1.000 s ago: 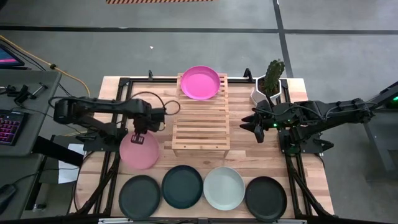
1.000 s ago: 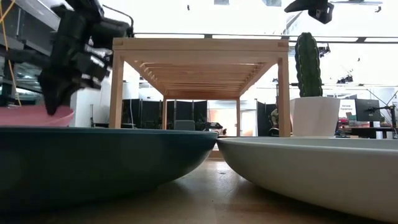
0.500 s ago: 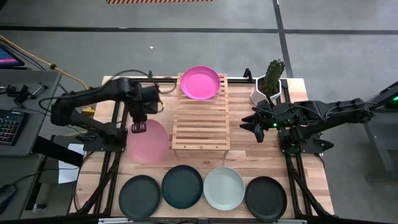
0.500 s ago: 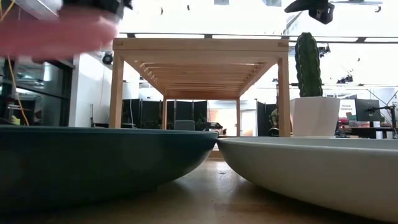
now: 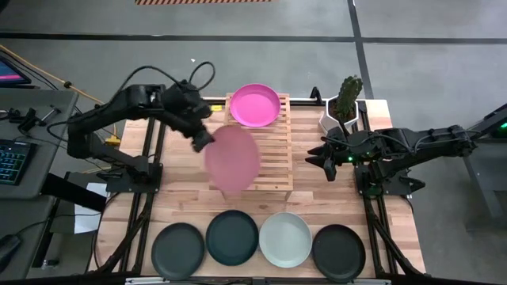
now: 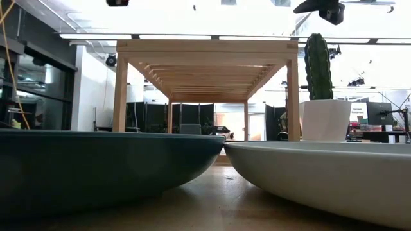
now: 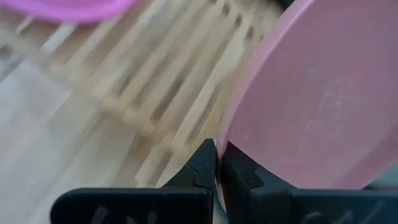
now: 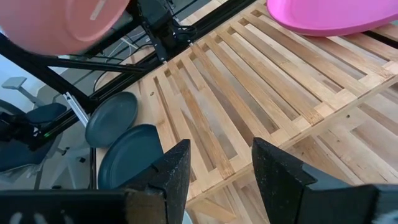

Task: Place and stack plates onto a shelf
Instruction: Put the light pink plate on the shelf

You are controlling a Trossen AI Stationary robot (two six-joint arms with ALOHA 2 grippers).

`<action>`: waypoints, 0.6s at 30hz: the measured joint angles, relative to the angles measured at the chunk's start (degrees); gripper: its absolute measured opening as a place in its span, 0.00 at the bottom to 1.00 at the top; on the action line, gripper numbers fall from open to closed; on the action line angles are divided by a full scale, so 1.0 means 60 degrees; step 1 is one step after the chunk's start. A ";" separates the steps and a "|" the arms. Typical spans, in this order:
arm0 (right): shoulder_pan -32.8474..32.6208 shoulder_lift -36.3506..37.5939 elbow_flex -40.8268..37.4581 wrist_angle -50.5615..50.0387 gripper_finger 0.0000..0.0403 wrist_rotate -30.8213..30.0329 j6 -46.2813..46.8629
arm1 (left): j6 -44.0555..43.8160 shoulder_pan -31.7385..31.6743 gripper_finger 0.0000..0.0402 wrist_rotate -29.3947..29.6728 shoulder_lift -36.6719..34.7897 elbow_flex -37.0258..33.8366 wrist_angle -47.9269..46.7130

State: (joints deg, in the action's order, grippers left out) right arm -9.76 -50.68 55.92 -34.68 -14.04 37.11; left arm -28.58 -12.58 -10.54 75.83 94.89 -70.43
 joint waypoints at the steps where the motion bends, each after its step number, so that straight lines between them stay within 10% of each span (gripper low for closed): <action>1: 0.0000 0.0000 0.0000 0.0000 0.38 -0.0010 0.0015 | -0.0294 0.0104 0.00 0.0115 0.0148 0.0000 0.0372; 18: 0.0000 0.0000 0.0000 -0.0011 0.38 -0.0164 -0.0260 | -0.0664 0.1476 0.00 0.2395 0.2431 -0.0004 0.1428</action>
State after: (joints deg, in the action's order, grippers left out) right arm -9.76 -50.68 55.92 -34.74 -15.03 35.55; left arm -32.56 -3.73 3.83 90.42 94.87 -61.86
